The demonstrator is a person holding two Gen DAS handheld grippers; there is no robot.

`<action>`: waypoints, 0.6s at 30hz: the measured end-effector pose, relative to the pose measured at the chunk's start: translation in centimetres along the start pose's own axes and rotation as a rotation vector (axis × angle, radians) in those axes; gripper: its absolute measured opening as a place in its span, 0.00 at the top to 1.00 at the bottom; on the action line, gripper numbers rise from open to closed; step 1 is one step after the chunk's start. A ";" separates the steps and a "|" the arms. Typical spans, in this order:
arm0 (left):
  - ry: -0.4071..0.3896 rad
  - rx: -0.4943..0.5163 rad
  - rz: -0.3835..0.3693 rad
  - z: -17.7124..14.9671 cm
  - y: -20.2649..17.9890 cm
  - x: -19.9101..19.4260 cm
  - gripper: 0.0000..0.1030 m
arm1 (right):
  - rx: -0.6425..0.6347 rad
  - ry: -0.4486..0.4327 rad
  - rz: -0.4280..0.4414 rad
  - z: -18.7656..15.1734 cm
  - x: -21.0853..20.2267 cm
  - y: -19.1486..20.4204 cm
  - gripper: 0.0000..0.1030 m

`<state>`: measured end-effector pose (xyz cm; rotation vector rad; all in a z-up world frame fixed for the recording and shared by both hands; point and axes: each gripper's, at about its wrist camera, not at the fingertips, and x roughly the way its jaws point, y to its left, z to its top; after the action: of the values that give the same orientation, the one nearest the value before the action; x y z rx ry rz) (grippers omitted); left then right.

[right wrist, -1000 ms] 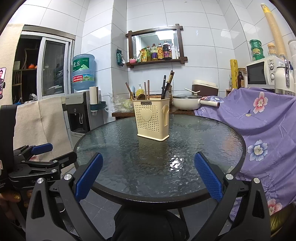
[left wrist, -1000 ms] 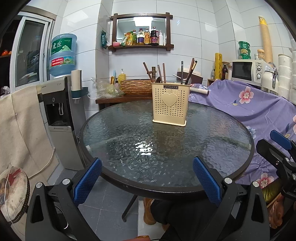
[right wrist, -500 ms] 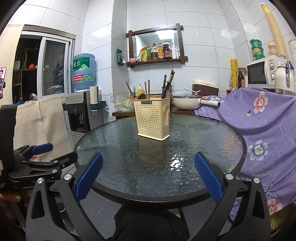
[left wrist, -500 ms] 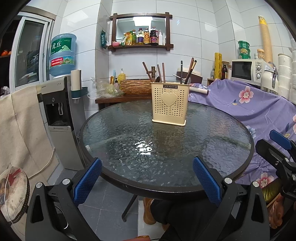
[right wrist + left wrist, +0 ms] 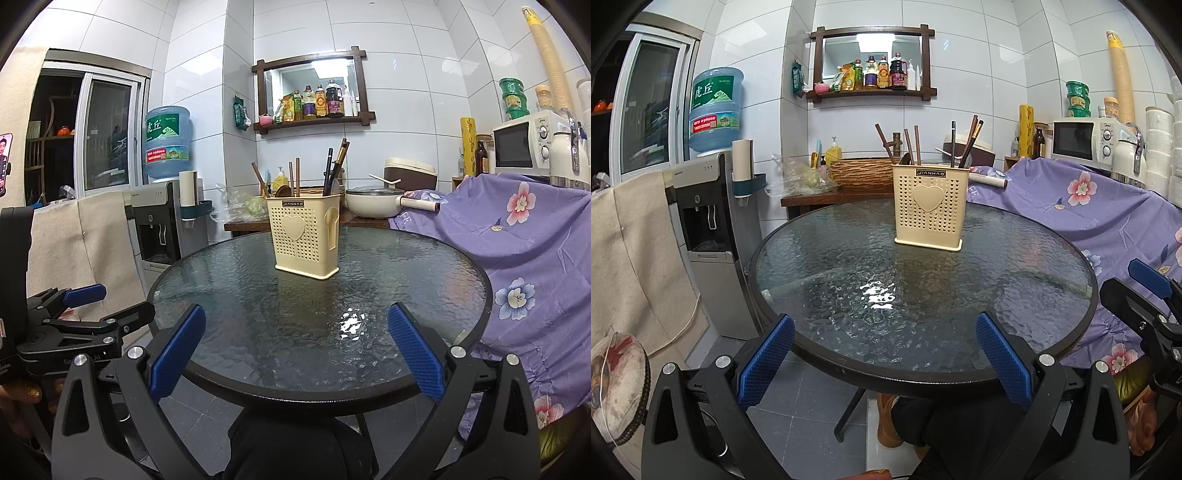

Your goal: Organize utensils

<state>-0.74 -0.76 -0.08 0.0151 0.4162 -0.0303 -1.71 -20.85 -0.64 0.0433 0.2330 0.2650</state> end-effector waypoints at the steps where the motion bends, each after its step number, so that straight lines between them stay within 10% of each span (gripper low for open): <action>1: 0.000 0.000 0.000 0.0 0.0 0.0 0.06 | 0.000 0.001 0.001 0.0 0.0 0.0 0.06; 18: -0.003 -0.001 -0.008 0.0 -0.2 -0.1 0.06 | -0.004 0.004 0.011 -0.1 0.2 0.0 0.06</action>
<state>-0.82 -0.91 -0.03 0.0124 0.4137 -0.0378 -1.50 -20.77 -0.75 0.0401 0.2366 0.2765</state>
